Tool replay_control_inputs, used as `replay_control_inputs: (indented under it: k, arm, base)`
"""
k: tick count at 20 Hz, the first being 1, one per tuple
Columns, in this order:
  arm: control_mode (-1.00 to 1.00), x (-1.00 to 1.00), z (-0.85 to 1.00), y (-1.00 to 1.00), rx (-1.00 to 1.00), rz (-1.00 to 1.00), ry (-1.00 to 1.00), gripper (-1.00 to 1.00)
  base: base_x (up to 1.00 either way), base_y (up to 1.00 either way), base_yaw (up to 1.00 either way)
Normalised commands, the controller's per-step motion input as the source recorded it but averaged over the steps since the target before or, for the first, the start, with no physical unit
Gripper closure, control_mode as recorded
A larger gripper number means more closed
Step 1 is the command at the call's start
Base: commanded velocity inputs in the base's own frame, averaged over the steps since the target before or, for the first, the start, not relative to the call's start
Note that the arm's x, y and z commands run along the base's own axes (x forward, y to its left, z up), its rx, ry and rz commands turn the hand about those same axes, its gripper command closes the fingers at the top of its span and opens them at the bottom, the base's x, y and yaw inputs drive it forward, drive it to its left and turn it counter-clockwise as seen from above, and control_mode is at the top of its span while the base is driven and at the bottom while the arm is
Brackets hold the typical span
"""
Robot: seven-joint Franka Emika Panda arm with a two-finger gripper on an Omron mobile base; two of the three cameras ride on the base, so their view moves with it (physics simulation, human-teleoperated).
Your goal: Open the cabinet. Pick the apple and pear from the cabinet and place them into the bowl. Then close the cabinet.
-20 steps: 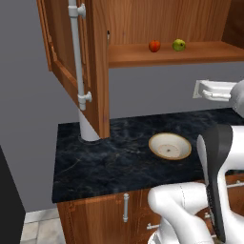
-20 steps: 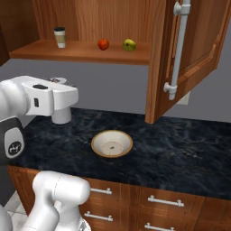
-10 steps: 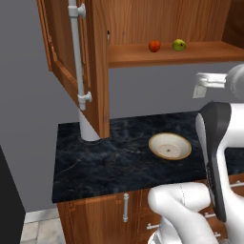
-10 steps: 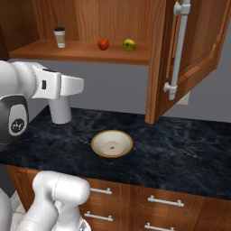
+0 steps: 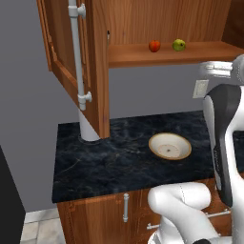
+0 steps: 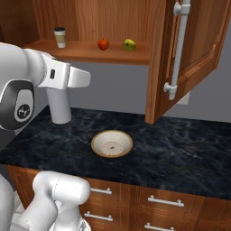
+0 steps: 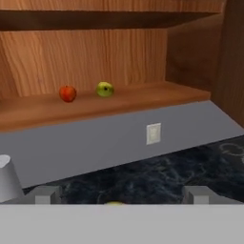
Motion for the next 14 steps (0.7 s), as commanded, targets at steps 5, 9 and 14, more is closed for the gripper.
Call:
replay_control_inputs:
  k: [5,9,14]
  arm:
    - [-1.00,0.23,0.29,-0.39,0.15,0.00,0.00,-1.00]
    - [-1.00,0.40,0.11,-0.20,0.06,0.00,0.00,-1.00]
    - [-1.00,0.58,0.00,-0.04,0.00,0.03,0.00,-1.00]
  base:
    - [0.00,0.00,0.00]
    - [0.00,0.00,0.00]
    - [0.00,0.00,0.00]
